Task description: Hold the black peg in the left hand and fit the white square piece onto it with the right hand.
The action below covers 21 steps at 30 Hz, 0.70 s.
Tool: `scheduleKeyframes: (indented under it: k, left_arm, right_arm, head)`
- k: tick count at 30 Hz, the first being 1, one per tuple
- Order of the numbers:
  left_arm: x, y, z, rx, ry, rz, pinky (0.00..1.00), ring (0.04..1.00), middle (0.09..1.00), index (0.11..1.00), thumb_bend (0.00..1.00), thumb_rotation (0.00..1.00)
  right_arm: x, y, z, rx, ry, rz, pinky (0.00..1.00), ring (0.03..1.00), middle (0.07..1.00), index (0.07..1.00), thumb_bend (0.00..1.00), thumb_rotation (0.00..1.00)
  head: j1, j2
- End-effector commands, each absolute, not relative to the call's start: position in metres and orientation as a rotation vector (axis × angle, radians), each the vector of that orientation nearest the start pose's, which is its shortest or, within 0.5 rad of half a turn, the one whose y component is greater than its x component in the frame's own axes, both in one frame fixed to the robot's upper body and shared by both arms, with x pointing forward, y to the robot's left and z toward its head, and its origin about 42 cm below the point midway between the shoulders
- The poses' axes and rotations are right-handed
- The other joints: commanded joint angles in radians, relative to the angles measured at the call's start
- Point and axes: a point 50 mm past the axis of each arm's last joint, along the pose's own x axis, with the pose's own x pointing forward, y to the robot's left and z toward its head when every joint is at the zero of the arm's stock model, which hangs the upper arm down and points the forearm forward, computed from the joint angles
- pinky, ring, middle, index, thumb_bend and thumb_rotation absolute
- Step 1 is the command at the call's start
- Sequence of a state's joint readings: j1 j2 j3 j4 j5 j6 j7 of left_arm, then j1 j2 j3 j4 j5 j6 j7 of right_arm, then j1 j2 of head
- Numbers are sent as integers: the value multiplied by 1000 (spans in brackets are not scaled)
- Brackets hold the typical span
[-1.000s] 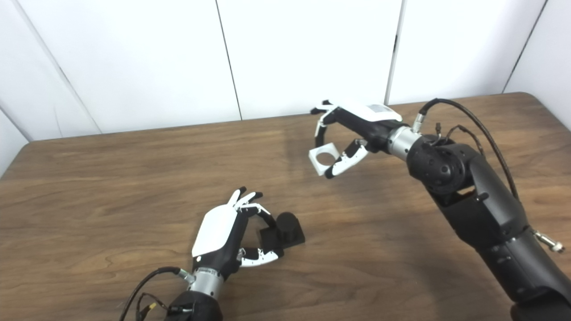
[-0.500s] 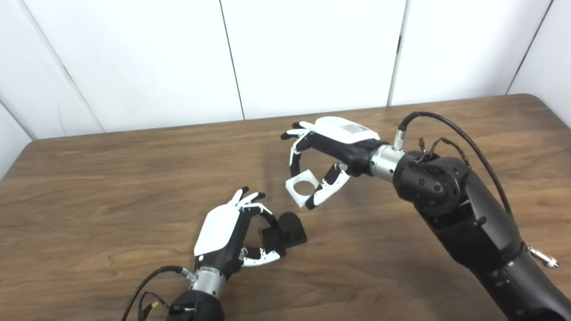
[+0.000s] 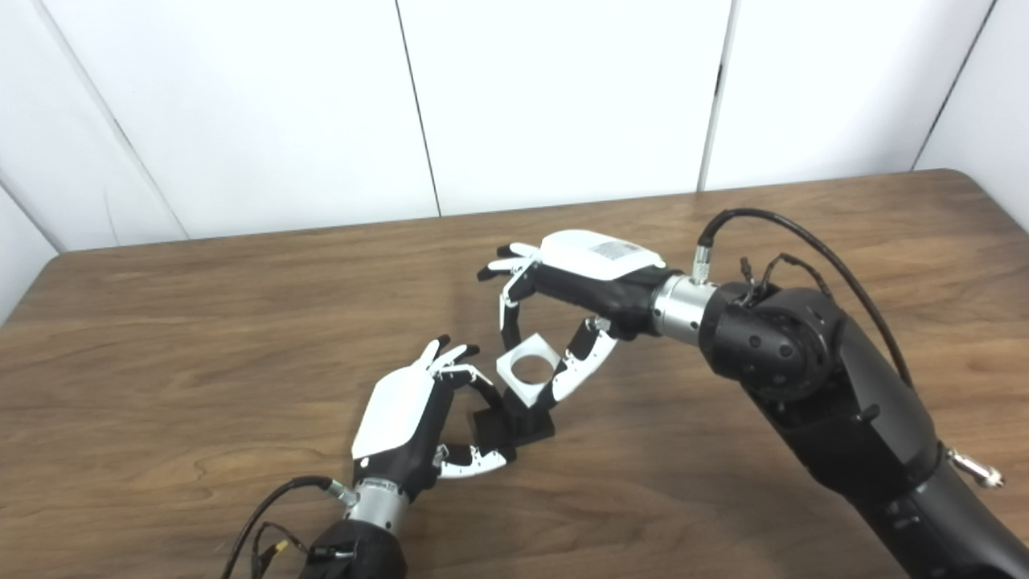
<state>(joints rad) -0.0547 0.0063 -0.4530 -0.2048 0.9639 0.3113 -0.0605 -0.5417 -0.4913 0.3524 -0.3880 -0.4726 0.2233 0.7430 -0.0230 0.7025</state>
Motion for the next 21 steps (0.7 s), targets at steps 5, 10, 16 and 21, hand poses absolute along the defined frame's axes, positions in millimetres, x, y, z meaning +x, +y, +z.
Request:
scheduleKeyframes:
  k: [5,10,16,21]
  left_arm:
    - [277,96,152,956,-138,-224,934,998,900,490,507,76]
    - [277,96,152,958,-147,-221,932,997,893,489,507,75]
    - [277,96,151,971,-150,-225,916,991,887,489,506,77]
    - [277,96,153,969,-147,-227,922,993,891,490,506,78]
  right_arm:
    - [351,-184,319,-1188,-413,786,896,1000,929,492,515,139]
    - [352,-181,310,-1189,-396,798,913,1000,929,492,515,139]
    - [356,-176,296,-1171,-371,809,914,1000,931,492,514,139]
    - [358,-173,286,-1166,-362,814,929,1000,931,492,513,141]
  head:
    - [-4,4]
    - [-4,4]
    - [-6,2]
    - [-3,3]
